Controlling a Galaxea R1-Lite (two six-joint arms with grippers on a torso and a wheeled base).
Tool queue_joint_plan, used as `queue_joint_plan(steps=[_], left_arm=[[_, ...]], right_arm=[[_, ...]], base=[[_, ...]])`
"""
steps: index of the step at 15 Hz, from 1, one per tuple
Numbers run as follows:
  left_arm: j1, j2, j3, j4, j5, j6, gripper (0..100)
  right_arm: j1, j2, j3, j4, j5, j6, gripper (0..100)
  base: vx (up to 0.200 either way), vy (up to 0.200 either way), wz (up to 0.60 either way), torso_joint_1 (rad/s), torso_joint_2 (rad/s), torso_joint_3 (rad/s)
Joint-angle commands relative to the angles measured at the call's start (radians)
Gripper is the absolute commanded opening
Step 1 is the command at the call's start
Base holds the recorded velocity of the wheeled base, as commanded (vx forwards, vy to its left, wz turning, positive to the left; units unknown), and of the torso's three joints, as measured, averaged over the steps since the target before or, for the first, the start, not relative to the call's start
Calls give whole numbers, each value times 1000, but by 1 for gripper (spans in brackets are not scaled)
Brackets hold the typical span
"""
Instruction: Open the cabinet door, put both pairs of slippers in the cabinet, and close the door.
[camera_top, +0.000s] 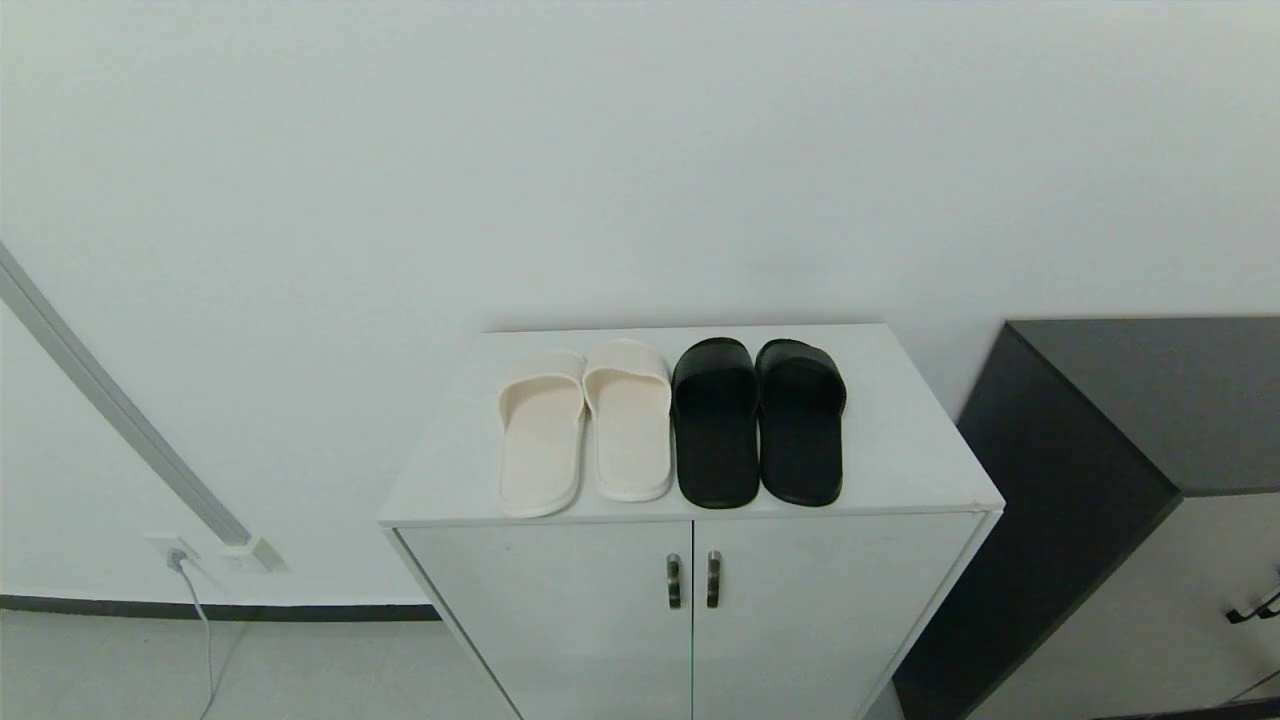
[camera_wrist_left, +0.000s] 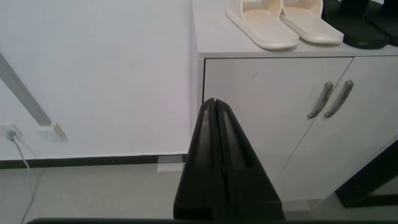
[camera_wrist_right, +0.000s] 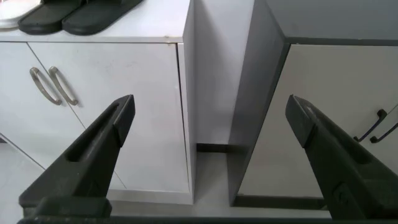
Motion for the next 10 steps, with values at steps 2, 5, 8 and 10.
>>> queue_joint_plan(steps=[2,5,8,10], left_arm=[[0,1,0,0,0,0,0],[0,1,0,0,0,0,0],[0,1,0,0,0,0,0],[0,1,0,0,0,0,0]], right_arm=[[0,1,0,-1,0,0,100],[2,6,0,1,1,2,100],[18,47,0,-1,1,25,100],[12,23,0,-4,-2,28,100]], base=[[0,0,0,0,0,0],[0,0,0,0,0,0],[0,0,0,0,0,0],[0,0,0,0,0,0]])
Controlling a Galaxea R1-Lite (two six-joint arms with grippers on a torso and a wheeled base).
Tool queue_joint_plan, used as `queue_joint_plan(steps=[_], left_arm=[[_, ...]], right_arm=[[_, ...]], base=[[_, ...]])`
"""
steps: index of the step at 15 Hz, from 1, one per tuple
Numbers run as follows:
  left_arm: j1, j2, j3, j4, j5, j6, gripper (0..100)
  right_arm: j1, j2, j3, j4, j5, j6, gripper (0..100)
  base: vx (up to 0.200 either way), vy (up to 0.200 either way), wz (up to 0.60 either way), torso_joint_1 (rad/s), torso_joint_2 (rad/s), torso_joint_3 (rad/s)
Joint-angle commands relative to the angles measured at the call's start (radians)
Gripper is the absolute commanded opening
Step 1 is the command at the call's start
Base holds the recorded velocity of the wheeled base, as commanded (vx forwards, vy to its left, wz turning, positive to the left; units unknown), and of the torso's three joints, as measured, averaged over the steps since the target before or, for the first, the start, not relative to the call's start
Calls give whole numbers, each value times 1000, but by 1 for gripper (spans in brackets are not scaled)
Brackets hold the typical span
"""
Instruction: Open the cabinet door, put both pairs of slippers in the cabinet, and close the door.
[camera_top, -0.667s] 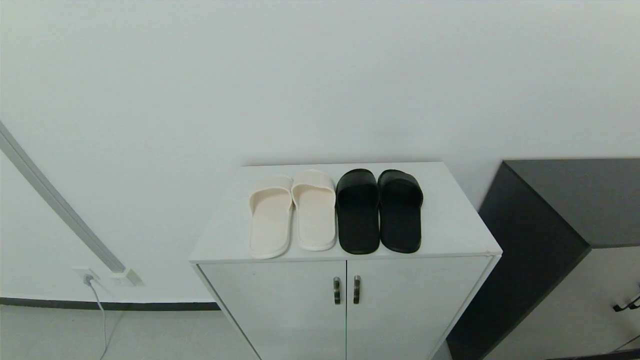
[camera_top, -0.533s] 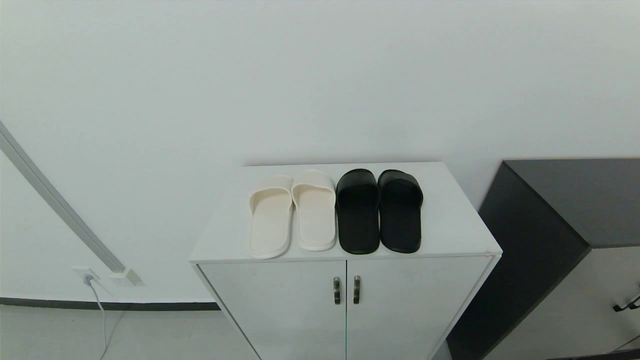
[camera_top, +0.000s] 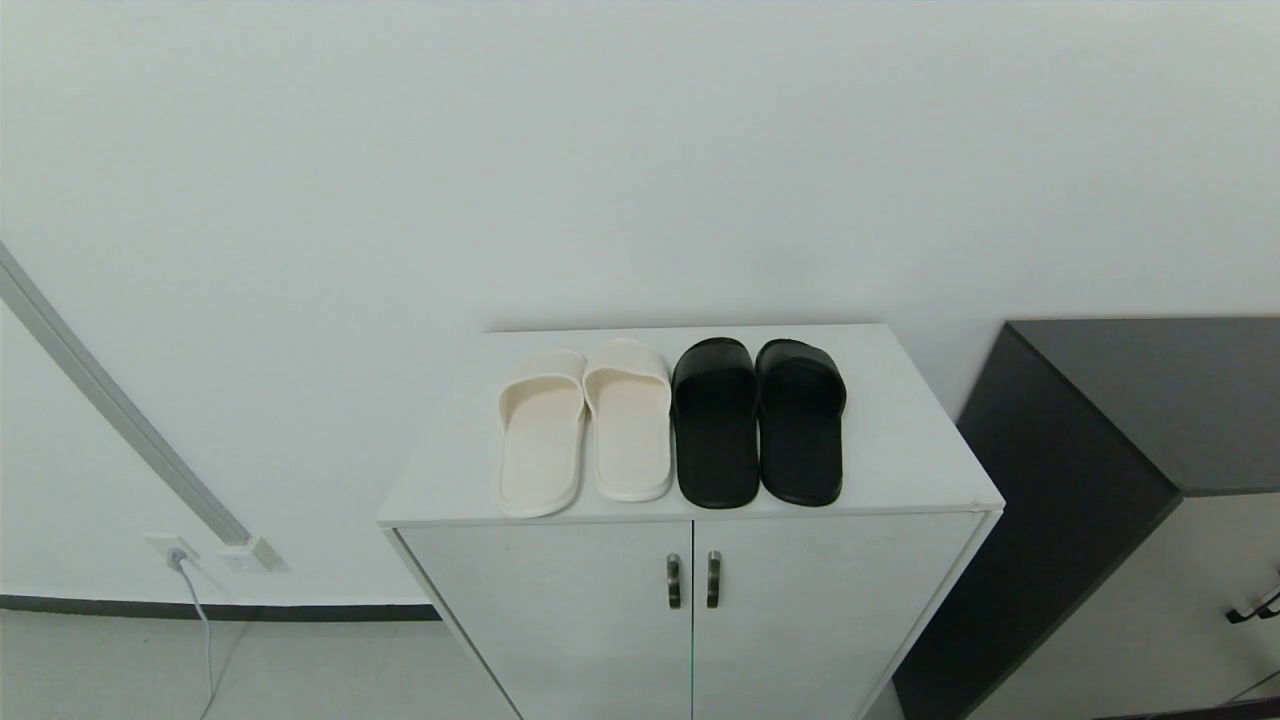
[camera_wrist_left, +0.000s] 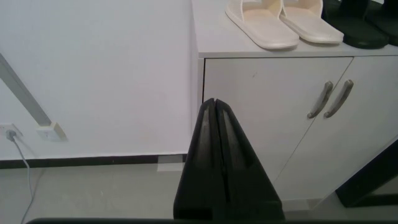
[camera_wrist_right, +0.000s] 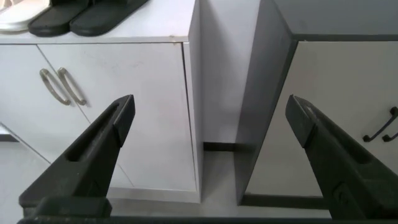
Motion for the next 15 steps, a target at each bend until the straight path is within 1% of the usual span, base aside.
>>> queue_joint_plan(steps=[1,2,3,4,5,6,7,8,9,10,11,12,13,14,15], left_arm=[[0,1,0,0,0,-1,0],[0,1,0,0,-1,1,0],[0,1,0,0,-1,2,0],[0,1,0,0,-1,2,0],[0,1,0,0,-1,2,0],[0,1,0,0,-1,2,0],[0,1,0,0,-1,2,0],[0,1,0,0,-1,2,0],[0,1,0,1,-1,7,0],[0,1,0,1,-3,10,0],[0,1,0,1,-3,10,0],[0,1,0,1,-3,10,0],[0,1,0,1,-3,10,0],[0,1,0,1,-3,10,0],[0,1,0,1,-3,10,0]], right_arm=[[-12,-24,0,-3,0,0,100],[-14,-24,-9,-13,-7,30,100],[-15,-7,-147,-26,-10,109,100],[-12,91,-310,54,3,178,100],[-9,183,-368,151,50,172,100],[-11,270,-364,166,110,160,100],[-8,370,-345,134,171,138,100],[3,470,-333,79,225,125,100],[26,586,-333,3,247,123,100],[49,648,-334,-46,247,125,100],[126,829,-345,-208,236,134,100],[155,910,-353,-300,227,143,100],[219,1054,-373,-452,187,171,100],[304,1157,-405,-533,98,194,100],[390,1246,-445,-573,-27,235,100]], base=[[0,0,0,0,0,0],[0,0,0,0,0,0],[0,0,0,0,0,0],[0,0,0,0,0,0],[0,0,0,0,0,0],[0,0,0,0,0,0],[0,0,0,0,0,0],[0,0,0,0,0,0],[0,0,0,0,0,0],[0,0,0,0,0,0],[0,0,0,0,0,0],[0,0,0,0,0,0],[0,0,0,0,0,0],[0,0,0,0,0,0],[0,0,0,0,0,0]])
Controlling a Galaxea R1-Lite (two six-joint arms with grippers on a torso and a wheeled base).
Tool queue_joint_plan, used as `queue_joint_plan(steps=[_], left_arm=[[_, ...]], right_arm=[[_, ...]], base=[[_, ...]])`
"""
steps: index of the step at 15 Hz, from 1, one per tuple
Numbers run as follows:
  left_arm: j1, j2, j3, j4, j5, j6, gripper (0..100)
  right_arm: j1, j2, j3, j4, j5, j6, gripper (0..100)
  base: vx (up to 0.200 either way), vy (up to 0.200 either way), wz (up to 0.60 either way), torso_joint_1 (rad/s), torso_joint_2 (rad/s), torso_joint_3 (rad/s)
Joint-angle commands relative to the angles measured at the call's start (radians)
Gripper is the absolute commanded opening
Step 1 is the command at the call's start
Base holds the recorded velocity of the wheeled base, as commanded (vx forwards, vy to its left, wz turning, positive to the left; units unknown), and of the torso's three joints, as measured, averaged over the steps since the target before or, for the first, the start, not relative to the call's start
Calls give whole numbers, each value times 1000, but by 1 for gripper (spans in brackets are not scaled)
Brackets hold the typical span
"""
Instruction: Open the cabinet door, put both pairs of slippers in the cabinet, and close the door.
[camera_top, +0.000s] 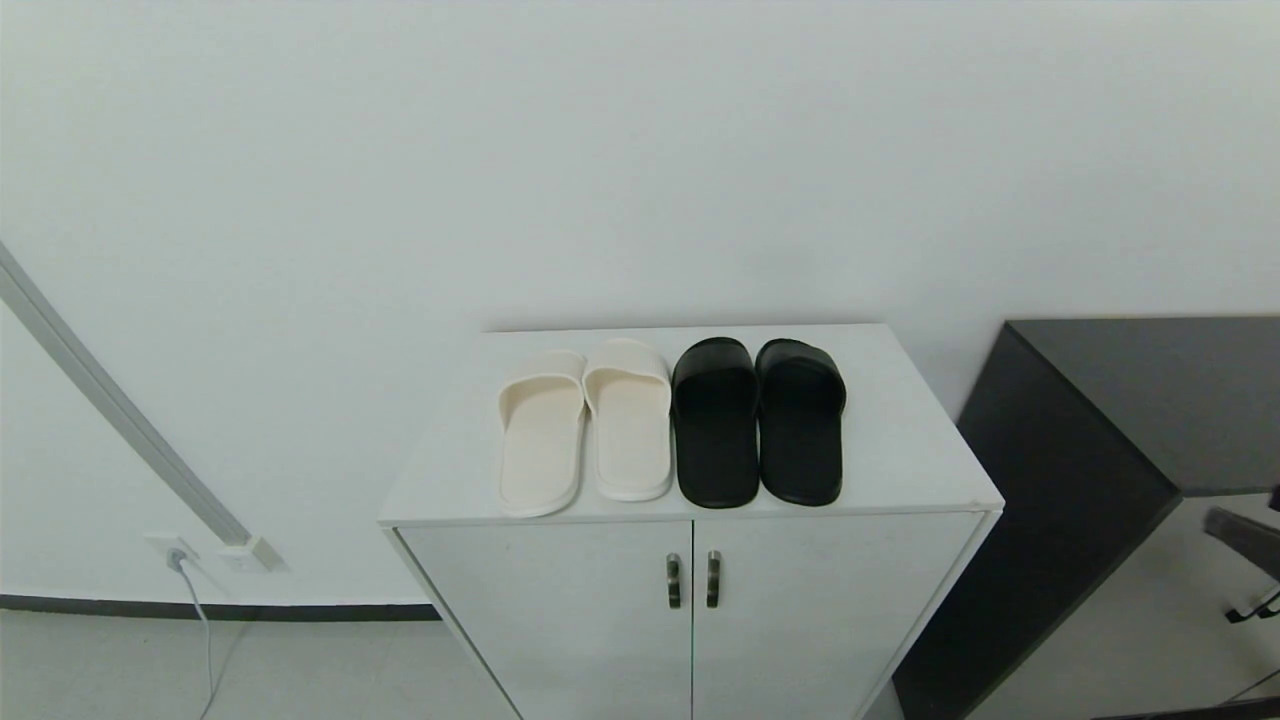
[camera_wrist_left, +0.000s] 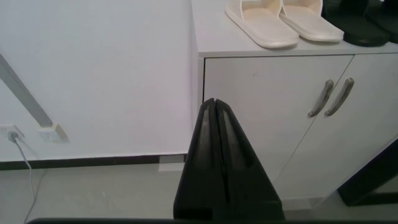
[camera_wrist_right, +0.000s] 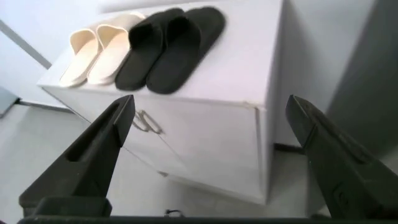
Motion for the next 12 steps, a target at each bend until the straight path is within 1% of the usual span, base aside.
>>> queue_joint_plan(steps=[1,2,3,4,5,6,8,10,12], left_arm=[[0,1,0,0,0,0,0],[0,1,0,0,0,0,0],[0,1,0,0,0,0,0],[0,1,0,0,0,0,0],[0,1,0,0,0,0,0],[0,1,0,0,0,0,0],[0,1,0,0,0,0,0],[0,1,0,0,0,0,0],[0,1,0,0,0,0,0]], right_arm=[[277,426,-121,-215,-236,91,100],[332,474,-165,-227,-290,103,100],[363,501,-204,-226,-317,103,100],[412,555,-268,-221,-377,103,100],[441,586,-296,-221,-417,103,100],[507,661,-363,-221,-523,101,100],[586,745,-464,-221,-612,101,100],[631,827,-555,-220,-681,86,100],[639,903,-656,-169,-739,81,100]], base=[[0,0,0,0,0,0],[0,0,0,0,0,0],[0,0,0,0,0,0],[0,0,0,0,0,0],[0,0,0,0,0,0],[0,0,0,0,0,0],[0,0,0,0,0,0],[0,0,0,0,0,0],[0,0,0,0,0,0]])
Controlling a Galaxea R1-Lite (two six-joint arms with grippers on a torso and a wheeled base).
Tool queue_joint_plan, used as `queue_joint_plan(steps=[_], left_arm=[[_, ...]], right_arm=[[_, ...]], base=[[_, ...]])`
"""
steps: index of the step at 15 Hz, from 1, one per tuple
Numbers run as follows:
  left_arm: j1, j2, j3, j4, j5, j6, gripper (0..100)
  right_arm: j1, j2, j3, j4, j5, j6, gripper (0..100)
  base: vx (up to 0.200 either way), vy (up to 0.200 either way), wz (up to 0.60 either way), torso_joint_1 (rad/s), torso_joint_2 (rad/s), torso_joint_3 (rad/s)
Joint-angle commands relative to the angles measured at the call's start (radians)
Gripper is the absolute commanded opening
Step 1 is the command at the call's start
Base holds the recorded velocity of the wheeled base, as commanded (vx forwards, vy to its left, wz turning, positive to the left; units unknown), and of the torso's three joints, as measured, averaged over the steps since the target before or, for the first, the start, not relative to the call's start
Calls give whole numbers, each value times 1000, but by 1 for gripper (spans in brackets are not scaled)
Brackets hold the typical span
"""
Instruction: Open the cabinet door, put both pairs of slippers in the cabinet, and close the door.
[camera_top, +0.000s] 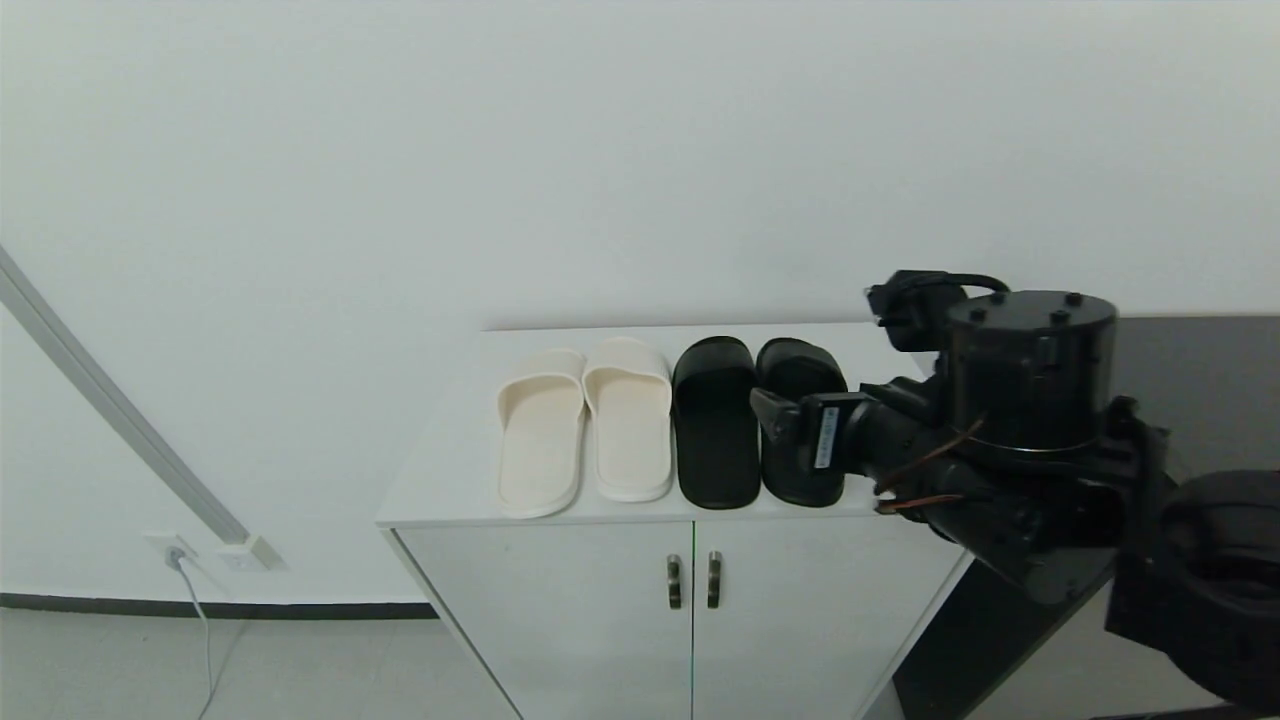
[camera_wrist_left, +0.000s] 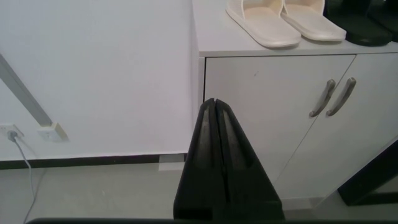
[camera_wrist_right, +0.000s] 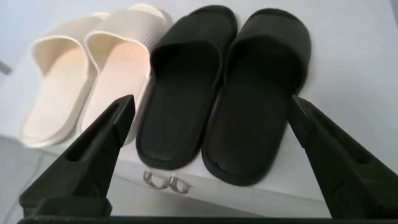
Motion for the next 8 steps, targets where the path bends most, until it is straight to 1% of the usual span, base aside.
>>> queue_joint_plan(steps=[1,5,8], left_arm=[[0,1,0,0,0,0,0],[0,1,0,0,0,0,0],[0,1,0,0,0,0,0]], right_arm=[[11,136,-117,45,-68,-1,100],[-15,271,-233,50,-166,-1,100],[-42,349,-305,48,-174,-1,100]], base=[[0,0,0,0,0,0],[0,0,0,0,0,0],[0,0,0,0,0,0]])
